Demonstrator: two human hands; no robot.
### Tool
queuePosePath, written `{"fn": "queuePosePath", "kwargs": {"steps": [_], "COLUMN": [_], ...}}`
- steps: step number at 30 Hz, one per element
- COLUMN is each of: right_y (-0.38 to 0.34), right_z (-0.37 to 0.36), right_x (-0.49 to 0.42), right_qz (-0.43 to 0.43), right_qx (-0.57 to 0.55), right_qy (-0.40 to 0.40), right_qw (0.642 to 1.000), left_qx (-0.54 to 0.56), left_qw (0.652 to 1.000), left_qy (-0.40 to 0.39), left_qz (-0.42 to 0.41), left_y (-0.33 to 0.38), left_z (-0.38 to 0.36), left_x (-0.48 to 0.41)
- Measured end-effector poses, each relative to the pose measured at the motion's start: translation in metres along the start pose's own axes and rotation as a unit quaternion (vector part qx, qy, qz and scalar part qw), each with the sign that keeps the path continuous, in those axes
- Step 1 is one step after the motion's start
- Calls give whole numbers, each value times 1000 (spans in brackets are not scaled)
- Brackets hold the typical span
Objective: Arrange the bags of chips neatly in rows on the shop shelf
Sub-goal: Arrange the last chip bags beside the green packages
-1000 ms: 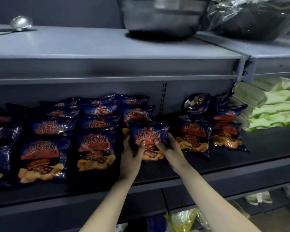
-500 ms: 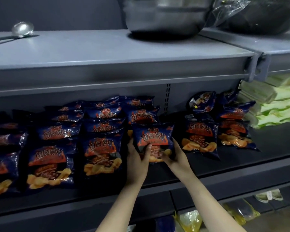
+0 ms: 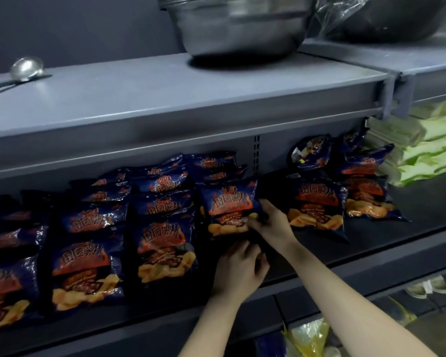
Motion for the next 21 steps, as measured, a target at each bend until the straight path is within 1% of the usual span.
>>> {"fn": "queuePosePath", "kwargs": {"steps": [3,5,7,10,16,18,21], "right_y": [1,5,8,7,11,12,10], "right_z": [-9,-16,-17,-15,-15,-13,-14], "right_x": [-2,2,5,6,3,3,5], "right_qz": [5,4,13,26,29,21,27], "right_qx": [4,16,23,-2,-51,-77,-78], "right_qy": [-9,-14,-3,10,-18,-21,-17], "right_qw": [1000,1000,1000,1000,998,997,996], "left_qx": [-4,11,18,18,17,18,32], "left_qw": [1000,999,999,999,999,999,998], "left_qy": [-29,-34,-32,-36,-30,-35,-42], "left_qz": [10,6,1,3,-1,12,33], "left_y": [-2,-2,-1,0,-1,-2,-6], "left_z": [-5,-6,-6,-7,-9,-9,-9], "left_x": [-1,-2,-2,-3,-4,-4,-6]}}
Point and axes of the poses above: each hand's wrist, its own x-axis away from the middle knuckle, its own z-axis out of the back of the hand, y = z × x, the point moved 7 cm from there along -x, towards the middle knuckle, and after that the axes turned 14 degrees about -x, right-handed, at the moved point
